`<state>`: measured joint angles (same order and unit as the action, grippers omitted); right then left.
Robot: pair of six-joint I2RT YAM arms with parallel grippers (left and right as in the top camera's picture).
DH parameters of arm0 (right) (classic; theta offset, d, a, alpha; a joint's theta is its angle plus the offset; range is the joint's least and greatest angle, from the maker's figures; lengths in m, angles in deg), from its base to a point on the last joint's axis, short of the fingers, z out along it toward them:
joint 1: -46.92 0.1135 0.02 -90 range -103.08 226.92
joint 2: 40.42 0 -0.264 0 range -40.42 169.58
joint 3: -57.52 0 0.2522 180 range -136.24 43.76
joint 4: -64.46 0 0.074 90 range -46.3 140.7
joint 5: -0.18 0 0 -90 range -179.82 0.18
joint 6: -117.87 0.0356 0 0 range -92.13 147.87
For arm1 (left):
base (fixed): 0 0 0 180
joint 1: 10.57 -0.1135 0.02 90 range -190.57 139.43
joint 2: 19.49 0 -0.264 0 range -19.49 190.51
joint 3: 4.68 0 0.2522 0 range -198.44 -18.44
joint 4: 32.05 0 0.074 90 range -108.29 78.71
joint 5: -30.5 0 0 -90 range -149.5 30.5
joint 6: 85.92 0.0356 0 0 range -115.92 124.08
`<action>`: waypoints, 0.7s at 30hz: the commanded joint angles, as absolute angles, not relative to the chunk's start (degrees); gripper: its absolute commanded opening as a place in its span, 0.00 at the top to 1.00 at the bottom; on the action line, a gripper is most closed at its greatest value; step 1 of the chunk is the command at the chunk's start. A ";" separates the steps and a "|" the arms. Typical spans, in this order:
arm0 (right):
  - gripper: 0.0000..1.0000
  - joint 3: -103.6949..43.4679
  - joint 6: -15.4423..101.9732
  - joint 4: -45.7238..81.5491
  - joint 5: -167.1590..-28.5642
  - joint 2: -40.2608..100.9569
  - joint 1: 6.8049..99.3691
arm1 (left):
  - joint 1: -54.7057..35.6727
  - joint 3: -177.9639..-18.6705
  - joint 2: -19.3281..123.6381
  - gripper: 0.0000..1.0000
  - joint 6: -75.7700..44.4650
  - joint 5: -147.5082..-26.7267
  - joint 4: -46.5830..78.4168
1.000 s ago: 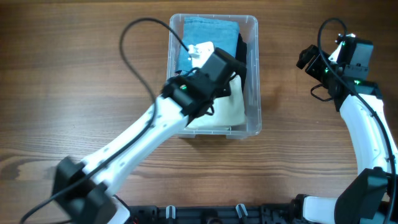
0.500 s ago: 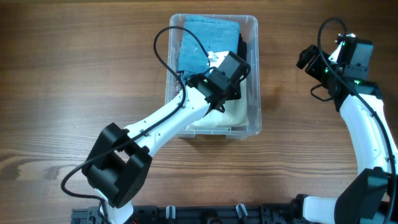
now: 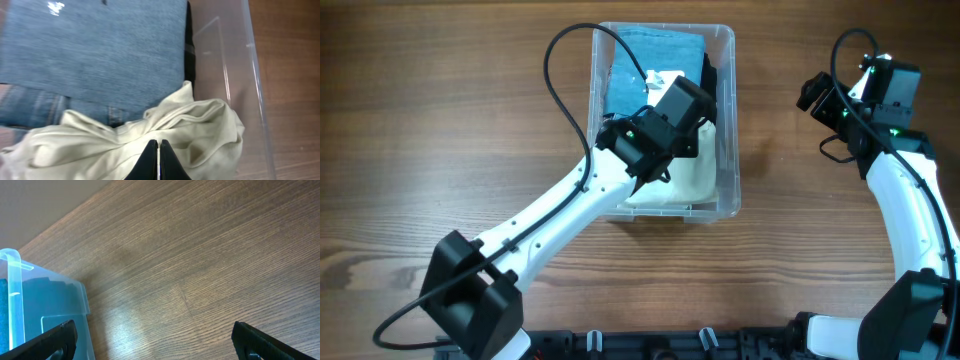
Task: Pack container
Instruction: 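Press and tuck the cream cloth into the container with the left gripper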
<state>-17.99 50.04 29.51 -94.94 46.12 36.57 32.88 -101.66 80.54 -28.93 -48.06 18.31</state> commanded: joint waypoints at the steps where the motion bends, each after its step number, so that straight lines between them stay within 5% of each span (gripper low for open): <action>1: 0.00 -19.33 49.04 29.66 -95.47 46.49 36.33 | 33.29 -101.53 83.92 0.96 -27.64 -54.81 17.30; 21: 0.00 -19.33 49.04 29.66 -95.47 46.49 36.36 | 36.39 -100.98 90.02 0.96 -27.60 -51.95 12.82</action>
<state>-17.99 50.02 29.51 -94.94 46.12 36.57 36.53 -101.64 88.49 -28.65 -55.21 12.58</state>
